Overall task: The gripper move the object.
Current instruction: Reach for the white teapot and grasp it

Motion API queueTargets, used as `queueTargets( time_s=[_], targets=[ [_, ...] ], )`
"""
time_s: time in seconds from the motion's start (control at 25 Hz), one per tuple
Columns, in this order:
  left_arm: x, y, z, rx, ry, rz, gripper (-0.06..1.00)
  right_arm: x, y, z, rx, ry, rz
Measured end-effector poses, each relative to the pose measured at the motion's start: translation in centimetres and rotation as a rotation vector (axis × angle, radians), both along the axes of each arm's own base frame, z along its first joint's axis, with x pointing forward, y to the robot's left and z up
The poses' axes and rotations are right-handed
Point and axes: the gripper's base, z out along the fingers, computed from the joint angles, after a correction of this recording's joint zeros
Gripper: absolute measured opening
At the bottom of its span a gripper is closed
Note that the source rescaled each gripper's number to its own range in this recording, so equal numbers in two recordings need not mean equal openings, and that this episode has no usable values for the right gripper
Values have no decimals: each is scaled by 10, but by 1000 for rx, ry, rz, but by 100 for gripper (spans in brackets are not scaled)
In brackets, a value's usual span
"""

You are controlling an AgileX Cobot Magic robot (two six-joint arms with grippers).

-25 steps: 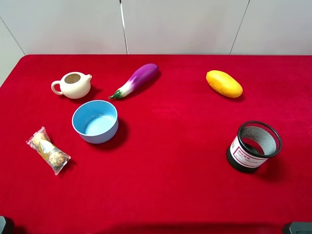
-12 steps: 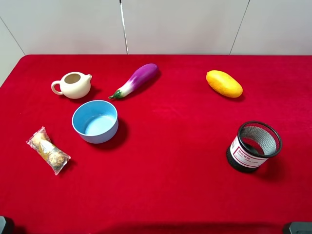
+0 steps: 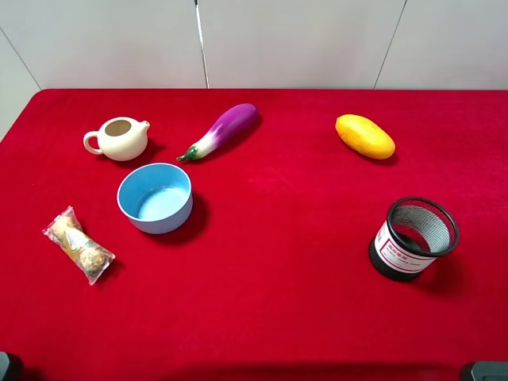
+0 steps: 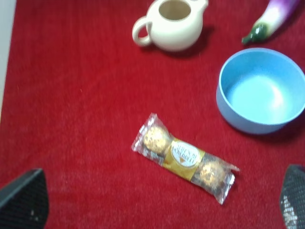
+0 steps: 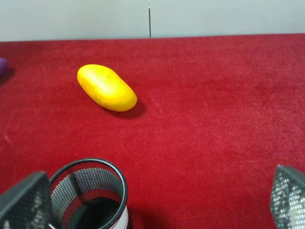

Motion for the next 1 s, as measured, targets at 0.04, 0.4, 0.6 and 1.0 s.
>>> queueTargets(
  time_s=[0.04, 0.4, 0.6, 1.0],
  targets=[
    [8, 0, 2, 1, 35, 0, 96, 0, 0, 0, 0, 0, 0],
    [61, -1, 4, 7, 231, -3, 96, 0, 0, 0, 0, 0, 0],
    [89, -2, 5, 25, 307, -24, 96, 0, 0, 0, 0, 0, 0],
    [148, -14, 11, 44, 402, -92, 96, 0, 0, 0, 0, 0, 0]
  ],
)
